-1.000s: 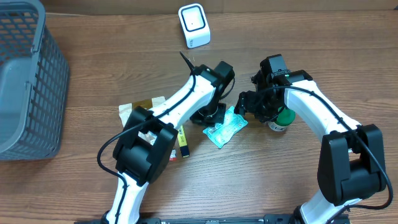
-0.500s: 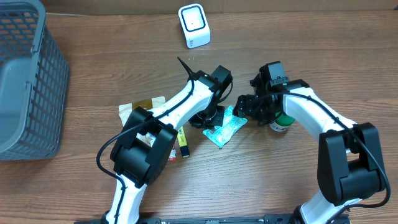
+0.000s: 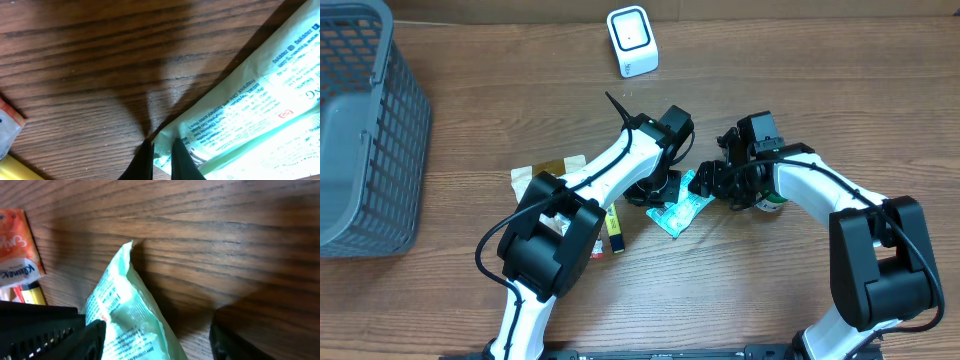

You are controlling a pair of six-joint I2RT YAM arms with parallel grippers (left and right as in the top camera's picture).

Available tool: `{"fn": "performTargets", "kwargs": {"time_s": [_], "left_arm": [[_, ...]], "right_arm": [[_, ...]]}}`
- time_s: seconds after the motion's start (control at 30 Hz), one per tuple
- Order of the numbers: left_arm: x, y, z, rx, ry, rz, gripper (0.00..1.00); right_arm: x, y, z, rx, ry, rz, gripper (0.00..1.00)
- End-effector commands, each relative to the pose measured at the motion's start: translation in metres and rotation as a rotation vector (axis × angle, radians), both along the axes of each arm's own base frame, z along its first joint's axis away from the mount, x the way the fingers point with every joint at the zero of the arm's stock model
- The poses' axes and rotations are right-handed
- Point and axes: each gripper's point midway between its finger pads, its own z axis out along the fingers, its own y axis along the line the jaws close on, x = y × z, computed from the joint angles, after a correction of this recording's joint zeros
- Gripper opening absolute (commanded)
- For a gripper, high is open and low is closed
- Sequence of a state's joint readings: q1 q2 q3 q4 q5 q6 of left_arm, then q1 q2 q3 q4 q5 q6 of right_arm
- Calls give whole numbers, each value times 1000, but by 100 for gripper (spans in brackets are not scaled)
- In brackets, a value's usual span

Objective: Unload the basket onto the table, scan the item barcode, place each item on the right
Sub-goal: 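Lower the right gripper and grasp the mint-green wipes pack, then retract the left gripper to the upper left beside the basket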

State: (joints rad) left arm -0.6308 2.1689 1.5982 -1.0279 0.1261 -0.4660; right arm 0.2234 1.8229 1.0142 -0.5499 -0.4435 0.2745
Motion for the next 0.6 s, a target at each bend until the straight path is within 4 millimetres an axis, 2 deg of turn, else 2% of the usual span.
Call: {"fn": "performTargets", "kwargs": {"time_s": [0.0, 0.13, 0.27, 0.53, 0.57], "left_arm": [[-9, 6, -16, 30, 35, 9, 6], [-9, 5, -16, 29, 33, 9, 5], [-9, 5, -16, 29, 33, 9, 5], [-8, 5, -16, 28, 31, 9, 4], [-8, 5, -16, 27, 31, 9, 4]], "right_arm": [[-12, -1, -13, 13, 52, -39, 63], [-12, 5, -16, 54, 52, -53, 58], [-12, 17, -10, 129, 49, -29, 52], [-12, 18, -9, 141, 51, -26, 26], [-12, 18, -9, 141, 51, -26, 25]]}}
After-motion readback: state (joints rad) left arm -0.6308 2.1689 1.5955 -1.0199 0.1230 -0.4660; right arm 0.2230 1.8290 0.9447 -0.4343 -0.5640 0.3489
